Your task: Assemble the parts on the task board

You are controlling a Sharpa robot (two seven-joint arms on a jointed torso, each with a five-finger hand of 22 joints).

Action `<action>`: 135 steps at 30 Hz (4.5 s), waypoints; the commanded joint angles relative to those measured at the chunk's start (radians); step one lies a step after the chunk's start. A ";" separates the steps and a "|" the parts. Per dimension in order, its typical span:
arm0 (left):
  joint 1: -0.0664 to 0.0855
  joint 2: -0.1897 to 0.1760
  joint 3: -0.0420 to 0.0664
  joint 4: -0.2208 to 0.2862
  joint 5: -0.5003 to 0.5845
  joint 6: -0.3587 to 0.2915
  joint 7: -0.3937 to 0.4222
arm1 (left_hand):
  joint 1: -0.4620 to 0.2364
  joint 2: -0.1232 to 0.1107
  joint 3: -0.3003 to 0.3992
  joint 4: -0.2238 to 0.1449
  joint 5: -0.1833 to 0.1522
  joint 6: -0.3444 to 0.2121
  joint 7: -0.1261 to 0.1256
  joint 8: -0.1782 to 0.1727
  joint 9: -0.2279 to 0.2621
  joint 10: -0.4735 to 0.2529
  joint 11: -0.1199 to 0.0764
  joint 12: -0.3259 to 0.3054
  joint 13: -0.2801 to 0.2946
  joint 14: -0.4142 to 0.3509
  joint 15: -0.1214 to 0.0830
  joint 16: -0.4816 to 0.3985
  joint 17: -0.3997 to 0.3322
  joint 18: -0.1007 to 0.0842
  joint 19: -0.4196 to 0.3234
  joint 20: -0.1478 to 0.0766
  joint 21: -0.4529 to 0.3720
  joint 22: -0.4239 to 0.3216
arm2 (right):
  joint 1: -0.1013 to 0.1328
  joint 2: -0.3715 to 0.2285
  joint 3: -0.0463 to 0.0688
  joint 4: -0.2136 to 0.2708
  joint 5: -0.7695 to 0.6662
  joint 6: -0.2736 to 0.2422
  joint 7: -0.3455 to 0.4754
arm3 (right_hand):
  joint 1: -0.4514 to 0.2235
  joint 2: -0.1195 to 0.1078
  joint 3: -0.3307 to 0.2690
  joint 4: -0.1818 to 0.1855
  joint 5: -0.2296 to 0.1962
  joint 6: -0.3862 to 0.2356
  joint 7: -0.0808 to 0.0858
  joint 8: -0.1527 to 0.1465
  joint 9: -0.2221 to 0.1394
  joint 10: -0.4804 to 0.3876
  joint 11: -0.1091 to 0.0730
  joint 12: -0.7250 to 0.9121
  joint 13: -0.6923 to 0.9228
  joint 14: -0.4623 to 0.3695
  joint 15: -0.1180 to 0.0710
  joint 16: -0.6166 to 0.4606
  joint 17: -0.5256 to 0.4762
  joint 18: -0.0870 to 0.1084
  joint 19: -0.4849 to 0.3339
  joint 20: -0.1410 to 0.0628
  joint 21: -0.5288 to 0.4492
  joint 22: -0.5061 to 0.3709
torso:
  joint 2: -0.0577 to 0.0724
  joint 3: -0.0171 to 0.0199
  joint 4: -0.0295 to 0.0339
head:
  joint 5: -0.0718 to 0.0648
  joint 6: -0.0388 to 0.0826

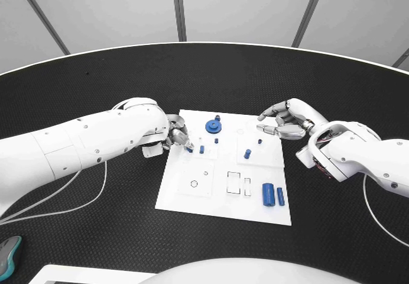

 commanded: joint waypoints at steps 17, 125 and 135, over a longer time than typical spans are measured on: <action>-0.001 0.007 -0.001 -0.004 0.000 0.025 -0.010 | -0.006 0.002 0.134 -0.128 0.007 0.006 -0.010 0.008 0.001 0.012 -0.002 0.014 0.012 0.038 -0.010 0.001 0.001 -0.006 0.011 -0.001 0.011 0.011 | 0.000 -0.002 0.000 0.002 0.000 0.001 -0.001 | -0.001 0.002 0.001 0.004 0.006 -0.009 -0.001 0.007 -0.001 0.003 -0.007 -0.002 0.114 0.074 -0.005 -0.002 0.131 0.017 0.039 -0.007 -0.004 0.117 | 0.000 -0.0001 0.0001 | -0.001 -0.003; -0.005 -0.020 -0.005 -0.017 0.193 -0.276 0.203 | -0.052 -0.029 -0.392 0.160 -0.064 -0.084 0.013 0.015 -0.092 -0.206 0.024 -0.184 -0.318 -0.008 0.013 -0.057 -0.094 0.048 -0.188 0.008 -0.186 -0.328 | 0.000 -0.002 0.000 -0.005 0.000 0.008 -0.002 | -0.004 -0.003 -0.002 0.007 0.008 -0.014 0.000 0.008 -0.002 0.000 -0.006 -0.005 0.111 0.073 -0.005 -0.004 0.127 0.018 0.037 -0.007 -0.008 0.114 | -0.002 0.0013 0.0007 | -0.021 0.008; -0.005 0.043 -0.005 -0.035 0.154 -0.387 0.491 | 0.220 -0.053 -0.146 -0.017 -0.078 -0.200 0.126 -0.151 -0.247 -0.538 0.135 -0.455 -0.552 -0.328 0.112 -0.291 -0.541 0.057 -0.315 0.096 -0.294 -0.402 | 0.000 -0.001 0.000 -0.004 0.000 0.006 -0.002 | -0.002 -0.004 -0.002 0.005 0.008 -0.014 0.000 0.008 -0.003 -0.001 -0.006 -0.006 0.110 0.073 -0.005 -0.005 0.127 0.018 0.037 -0.007 -0.009 0.113 | 0.000 0.0012 -0.0023 | -0.041 0.024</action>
